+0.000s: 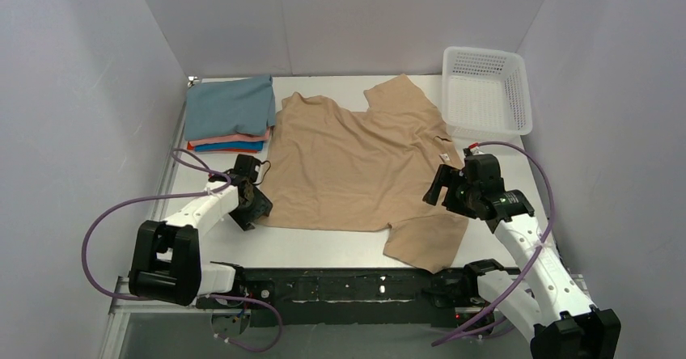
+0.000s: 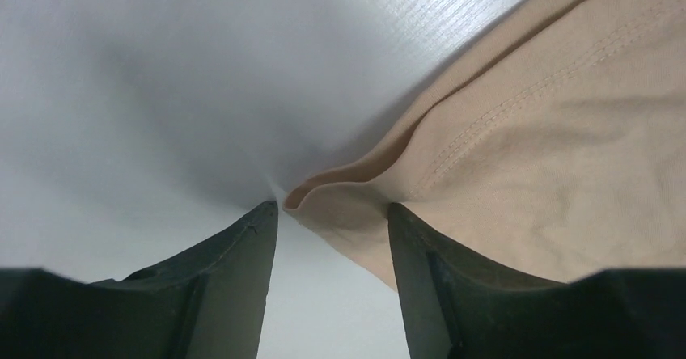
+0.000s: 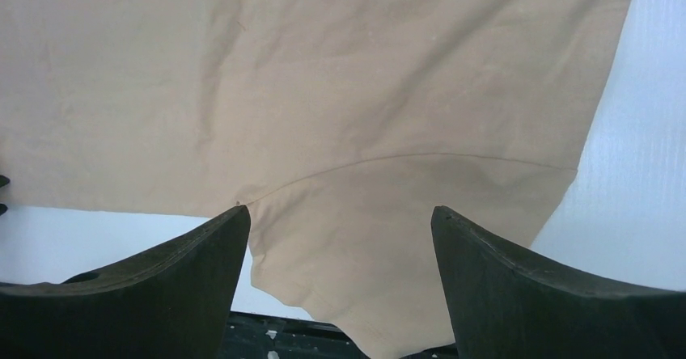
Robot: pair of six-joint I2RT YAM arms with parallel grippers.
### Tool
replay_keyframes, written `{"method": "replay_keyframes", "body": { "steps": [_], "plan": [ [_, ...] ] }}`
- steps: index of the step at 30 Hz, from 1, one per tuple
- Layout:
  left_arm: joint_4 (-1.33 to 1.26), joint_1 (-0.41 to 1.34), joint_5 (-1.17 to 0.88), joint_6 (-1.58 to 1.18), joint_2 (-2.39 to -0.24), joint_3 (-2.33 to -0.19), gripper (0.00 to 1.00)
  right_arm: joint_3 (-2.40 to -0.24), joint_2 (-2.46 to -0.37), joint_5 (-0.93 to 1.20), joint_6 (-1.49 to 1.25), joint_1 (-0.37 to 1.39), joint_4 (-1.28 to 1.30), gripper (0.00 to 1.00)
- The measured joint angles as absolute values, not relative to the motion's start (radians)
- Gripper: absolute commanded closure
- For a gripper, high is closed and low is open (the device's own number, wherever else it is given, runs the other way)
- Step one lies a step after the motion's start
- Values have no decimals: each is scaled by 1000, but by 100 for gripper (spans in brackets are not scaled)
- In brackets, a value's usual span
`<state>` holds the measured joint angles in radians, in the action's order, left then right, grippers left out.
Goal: Fold and stack the t-shirts
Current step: Grab the side of the flattened tshirt closest away from the robot with both arms
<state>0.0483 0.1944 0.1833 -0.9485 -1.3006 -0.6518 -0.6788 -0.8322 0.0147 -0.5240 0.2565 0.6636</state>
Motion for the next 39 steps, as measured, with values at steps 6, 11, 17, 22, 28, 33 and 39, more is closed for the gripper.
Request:
{"method": "replay_keyframes", "body": {
  "steps": [6,11,17,22,28,33,39],
  "plan": [
    [51,191,183,-944,-1326,-663,100,-679,-846,-1,-524,257,711,12],
    [48,189,175,-926,-1362,-690,100,-698,-866,28,-510,257,759,17],
    [80,184,192,-906,-1401,-731,100,-755,-968,32,-522,450,818,26],
    [82,171,191,-898,-1405,-736,100,-756,-1026,42,-612,698,913,28],
    [70,165,157,-902,-1397,-726,100,-688,-1000,56,-717,816,1018,29],
    [65,165,138,-902,-1397,-725,100,-686,-1126,50,-781,848,995,32],
    [59,165,137,-909,-1390,-718,100,-629,-1253,41,-840,851,838,38]
  ]
}}
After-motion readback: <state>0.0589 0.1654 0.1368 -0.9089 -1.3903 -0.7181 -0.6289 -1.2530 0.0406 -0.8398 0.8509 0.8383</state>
